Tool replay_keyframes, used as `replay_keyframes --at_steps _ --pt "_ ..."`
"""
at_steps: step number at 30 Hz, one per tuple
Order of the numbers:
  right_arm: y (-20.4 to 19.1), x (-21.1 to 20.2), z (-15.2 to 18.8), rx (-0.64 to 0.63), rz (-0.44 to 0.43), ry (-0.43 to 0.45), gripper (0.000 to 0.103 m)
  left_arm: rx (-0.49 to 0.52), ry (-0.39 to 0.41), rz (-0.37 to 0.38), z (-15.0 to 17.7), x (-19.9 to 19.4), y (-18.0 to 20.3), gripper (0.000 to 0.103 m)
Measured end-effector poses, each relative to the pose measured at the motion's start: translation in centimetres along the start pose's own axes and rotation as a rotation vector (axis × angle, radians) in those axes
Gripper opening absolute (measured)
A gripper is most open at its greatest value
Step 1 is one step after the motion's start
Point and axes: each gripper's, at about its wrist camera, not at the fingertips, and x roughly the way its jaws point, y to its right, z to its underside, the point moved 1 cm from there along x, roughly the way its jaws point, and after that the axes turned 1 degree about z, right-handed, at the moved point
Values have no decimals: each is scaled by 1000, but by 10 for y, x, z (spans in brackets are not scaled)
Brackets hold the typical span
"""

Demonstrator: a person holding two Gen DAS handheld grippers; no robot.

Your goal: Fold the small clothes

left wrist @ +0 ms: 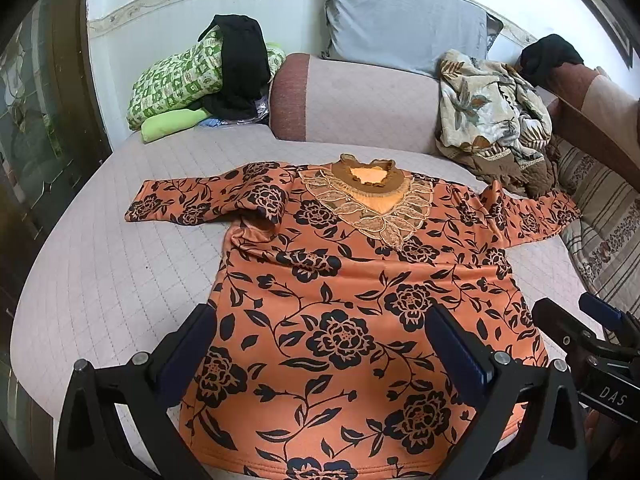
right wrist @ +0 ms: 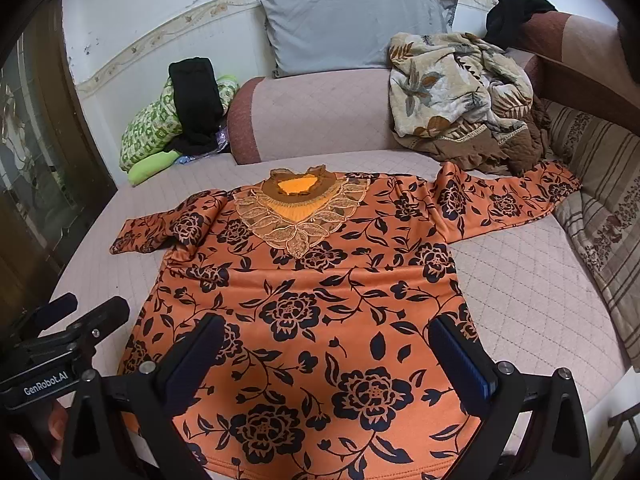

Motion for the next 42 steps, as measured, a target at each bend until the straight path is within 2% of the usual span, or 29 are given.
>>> replay_keyframes --at_steps 42 --pt "-2 -2 -5 -3 3 7 103 5 5 8 -2 -4 3 103"
